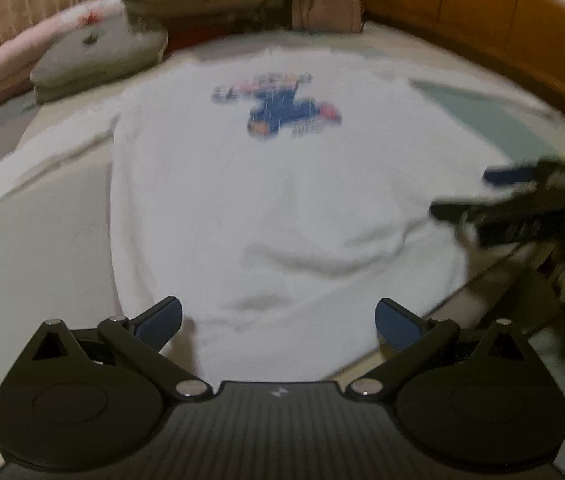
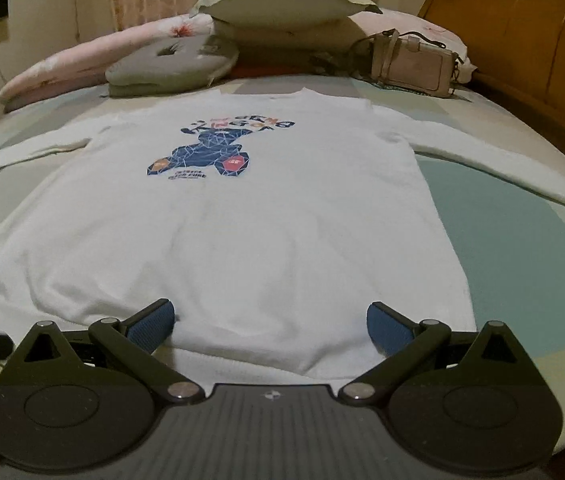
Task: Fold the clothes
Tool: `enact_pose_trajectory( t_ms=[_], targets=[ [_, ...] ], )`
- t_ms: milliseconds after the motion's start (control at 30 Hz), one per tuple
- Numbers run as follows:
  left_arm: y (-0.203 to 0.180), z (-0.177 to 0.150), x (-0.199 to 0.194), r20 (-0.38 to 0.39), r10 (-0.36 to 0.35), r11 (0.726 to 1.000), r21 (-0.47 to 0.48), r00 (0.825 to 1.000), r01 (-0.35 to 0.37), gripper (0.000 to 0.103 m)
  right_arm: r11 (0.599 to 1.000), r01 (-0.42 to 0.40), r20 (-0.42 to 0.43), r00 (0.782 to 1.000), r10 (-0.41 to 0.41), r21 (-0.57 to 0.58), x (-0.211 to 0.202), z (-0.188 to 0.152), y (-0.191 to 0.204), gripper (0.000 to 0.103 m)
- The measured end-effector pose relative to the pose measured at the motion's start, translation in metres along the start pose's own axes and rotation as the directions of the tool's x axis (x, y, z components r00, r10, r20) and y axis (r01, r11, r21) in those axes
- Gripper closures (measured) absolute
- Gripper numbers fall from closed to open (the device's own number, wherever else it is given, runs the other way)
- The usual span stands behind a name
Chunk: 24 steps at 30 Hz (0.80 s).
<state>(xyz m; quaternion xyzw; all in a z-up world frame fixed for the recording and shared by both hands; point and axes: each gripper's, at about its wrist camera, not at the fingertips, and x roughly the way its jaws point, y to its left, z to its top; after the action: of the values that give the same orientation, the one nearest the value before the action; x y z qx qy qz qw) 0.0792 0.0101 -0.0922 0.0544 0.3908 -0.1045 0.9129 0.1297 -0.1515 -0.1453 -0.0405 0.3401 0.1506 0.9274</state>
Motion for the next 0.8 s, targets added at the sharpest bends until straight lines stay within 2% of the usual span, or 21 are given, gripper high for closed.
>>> enact_pose_trajectory(
  t_ms=[167, 233, 333, 433, 533, 667, 800],
  targets=[
    [0.005, 0.021, 0.018, 0.047, -0.004, 1.0, -0.01, 0.999, 0.005, 0.001, 1.0, 0.0, 0.002, 1.0, 0.0, 0.007, -0.001, 0.0, 0.0, 0.0],
    [0.007, 0.024, 0.032, 0.029, -0.015, 1.0, -0.015, 0.999, 0.016, 0.001, 1.0, -0.001, 0.004, 1.0, 0.001, 0.018, -0.003, 0.0, -0.003, 0.0],
    [0.015, 0.016, 0.045, -0.015, 0.008, 0.998, -0.056, 1.0, -0.009, 0.001, 1.0, 0.01, 0.008, 1.0, -0.01, 0.03, -0.003, 0.001, -0.004, 0.0],
    [0.027, 0.009, 0.039, -0.01, -0.027, 0.994, -0.108, 1.0, 0.025, 0.001, 0.999, 0.013, 0.012, 1.0, -0.013, 0.042, -0.004, 0.002, -0.006, 0.0],
    [0.038, 0.032, 0.038, -0.032, -0.036, 0.995, -0.092, 0.999, 0.033, 0.001, 0.999, 0.011, 0.015, 1.0, -0.011, 0.048, -0.005, 0.002, -0.007, 0.0],
    [0.057, 0.092, 0.053, 0.025, -0.012, 0.998, -0.062, 1.0, 0.013, 0.001, 0.999, 0.001, 0.031, 1.0, -0.002, 0.039, -0.008, 0.005, -0.004, 0.0],
    [0.08, 0.153, 0.092, 0.059, -0.002, 0.999, -0.052, 0.998, 0.005, 0.001, 0.999, -0.01, 0.033, 0.999, 0.009, 0.034, -0.007, 0.007, -0.002, 0.0]
  ],
)
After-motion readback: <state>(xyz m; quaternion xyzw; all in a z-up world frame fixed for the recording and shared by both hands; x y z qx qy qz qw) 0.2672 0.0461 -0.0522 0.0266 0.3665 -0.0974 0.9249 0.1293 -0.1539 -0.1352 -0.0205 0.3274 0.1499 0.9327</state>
